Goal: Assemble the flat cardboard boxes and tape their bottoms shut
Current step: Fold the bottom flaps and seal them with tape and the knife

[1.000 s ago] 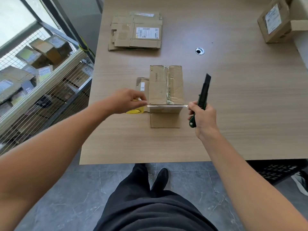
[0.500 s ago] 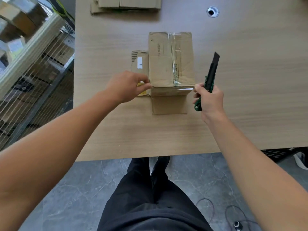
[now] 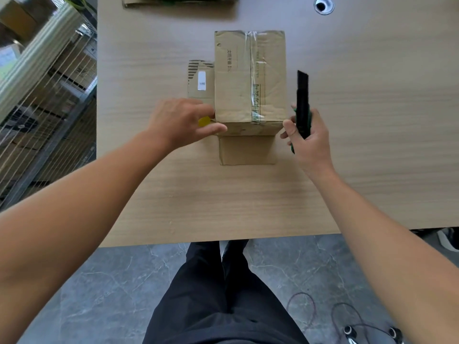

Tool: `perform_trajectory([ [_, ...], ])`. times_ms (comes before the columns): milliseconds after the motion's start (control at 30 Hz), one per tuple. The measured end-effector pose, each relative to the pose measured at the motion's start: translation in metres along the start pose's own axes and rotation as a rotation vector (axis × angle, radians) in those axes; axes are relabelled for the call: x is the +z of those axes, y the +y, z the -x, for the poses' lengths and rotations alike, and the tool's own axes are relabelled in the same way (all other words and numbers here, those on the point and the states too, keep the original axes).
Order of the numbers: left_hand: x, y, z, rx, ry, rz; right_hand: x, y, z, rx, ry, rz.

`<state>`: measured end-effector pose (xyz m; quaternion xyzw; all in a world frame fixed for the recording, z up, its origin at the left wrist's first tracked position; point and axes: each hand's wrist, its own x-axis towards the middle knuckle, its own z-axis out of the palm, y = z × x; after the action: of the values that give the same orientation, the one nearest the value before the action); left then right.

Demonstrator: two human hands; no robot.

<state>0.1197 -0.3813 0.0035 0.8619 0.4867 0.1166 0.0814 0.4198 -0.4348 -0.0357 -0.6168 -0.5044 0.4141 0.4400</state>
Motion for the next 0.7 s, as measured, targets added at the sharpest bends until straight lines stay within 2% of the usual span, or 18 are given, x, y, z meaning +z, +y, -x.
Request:
perform_trajectory([
  [100, 0.007, 0.003, -0.001, -0.049, 0.039, -0.031, -0.007, 0.013, -0.012, -0.274, -0.001, 0.255],
  [167, 0.009, 0.004, -0.002, -0.07, 0.06, -0.035, -0.008, 0.016, -0.02, -0.437, -0.019, 0.336],
  [267, 0.008, 0.006, -0.005, -0.075, 0.034, -0.022, -0.011, 0.019, -0.031, -0.545, -0.099, 0.365],
  [400, 0.008, 0.007, -0.008, -0.064, 0.016, -0.027, -0.008, 0.019, -0.033, -0.418, -0.112, 0.286],
  [600, 0.006, 0.016, -0.003, -0.128, -0.004, -0.022, -0.008, 0.01, -0.025, 0.029, -0.206, -0.013],
  [700, 0.003, 0.026, 0.003, -0.15, -0.056, -0.01, -0.019, -0.006, -0.012, 0.056, -0.051, 0.005],
])
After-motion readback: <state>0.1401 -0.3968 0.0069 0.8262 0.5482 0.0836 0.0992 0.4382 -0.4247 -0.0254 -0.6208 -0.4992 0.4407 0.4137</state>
